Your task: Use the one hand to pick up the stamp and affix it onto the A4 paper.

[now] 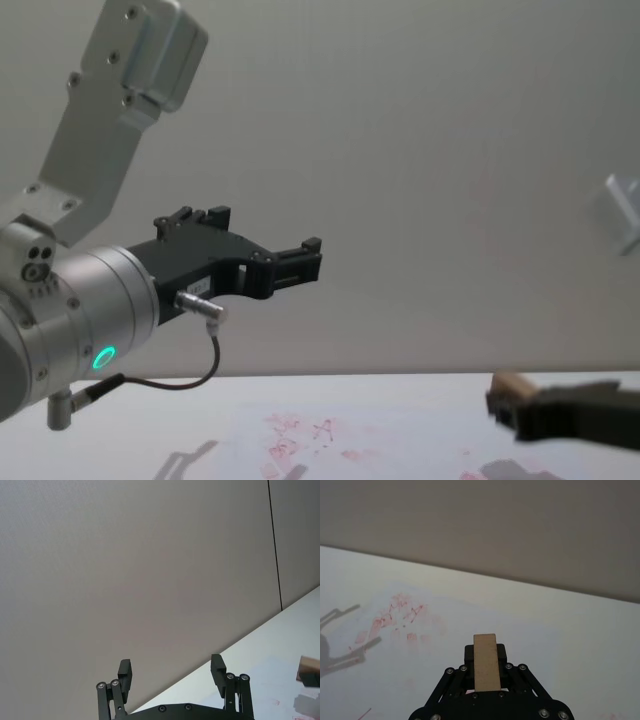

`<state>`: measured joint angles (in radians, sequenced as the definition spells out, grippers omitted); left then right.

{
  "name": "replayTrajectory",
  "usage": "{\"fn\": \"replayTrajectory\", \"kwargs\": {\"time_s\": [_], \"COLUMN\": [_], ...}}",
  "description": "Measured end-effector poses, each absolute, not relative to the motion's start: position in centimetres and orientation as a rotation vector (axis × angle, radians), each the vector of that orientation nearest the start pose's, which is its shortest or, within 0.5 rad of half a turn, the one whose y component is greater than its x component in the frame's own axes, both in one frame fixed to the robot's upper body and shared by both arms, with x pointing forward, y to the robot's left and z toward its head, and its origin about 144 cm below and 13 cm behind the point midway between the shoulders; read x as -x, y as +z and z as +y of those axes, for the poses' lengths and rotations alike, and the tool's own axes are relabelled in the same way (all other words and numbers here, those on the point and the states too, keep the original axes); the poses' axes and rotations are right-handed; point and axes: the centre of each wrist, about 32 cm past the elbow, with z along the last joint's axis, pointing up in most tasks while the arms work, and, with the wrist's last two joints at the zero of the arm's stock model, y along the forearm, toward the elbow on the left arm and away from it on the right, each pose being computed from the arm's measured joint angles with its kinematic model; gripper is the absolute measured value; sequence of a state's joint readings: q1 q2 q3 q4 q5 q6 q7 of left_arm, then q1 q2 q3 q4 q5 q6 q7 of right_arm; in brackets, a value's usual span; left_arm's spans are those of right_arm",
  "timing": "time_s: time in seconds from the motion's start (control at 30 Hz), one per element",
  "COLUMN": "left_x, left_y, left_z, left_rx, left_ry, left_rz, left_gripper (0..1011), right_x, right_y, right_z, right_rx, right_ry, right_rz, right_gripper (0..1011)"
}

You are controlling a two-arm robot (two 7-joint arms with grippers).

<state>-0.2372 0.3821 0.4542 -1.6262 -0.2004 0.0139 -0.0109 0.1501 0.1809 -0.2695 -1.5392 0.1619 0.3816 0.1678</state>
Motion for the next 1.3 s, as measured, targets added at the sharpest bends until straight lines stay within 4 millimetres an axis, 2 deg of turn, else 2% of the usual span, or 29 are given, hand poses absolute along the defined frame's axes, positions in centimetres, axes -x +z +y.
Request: {"fn": "replayTrajectory", "kwargs": {"time_s": [0.2, 0.37, 0.97, 1.3], "left_x": [-49.2, -49.2, -49.2, -49.2], "left_y": [120.4, 120.4, 120.4, 120.4], "left_z": [19.8, 19.8, 19.8, 19.8], "left_rx": [-0.061, -0.061, -0.061, -0.061], "left_ry": [1.124, 1.124, 1.124, 1.124], "left_rz": [-0.268, -0.268, -0.268, -0.268], "left_gripper": [1001, 1001, 1001, 1001], "right_x": [-48.4, -47.0, -40.9, -40.3], "right_y": [118.0, 118.6, 118.8, 118.6], "right_z": [-20.5, -21.7, -26.8, -27.8], "right_rx": [0.217, 0.2, 0.347, 0.408], "right_ry": [-1.181, -1.213, -1.287, -1.298], "right_rz": [0.17, 0.177, 0.278, 0.268], "right_gripper": [225, 225, 225, 225]}}
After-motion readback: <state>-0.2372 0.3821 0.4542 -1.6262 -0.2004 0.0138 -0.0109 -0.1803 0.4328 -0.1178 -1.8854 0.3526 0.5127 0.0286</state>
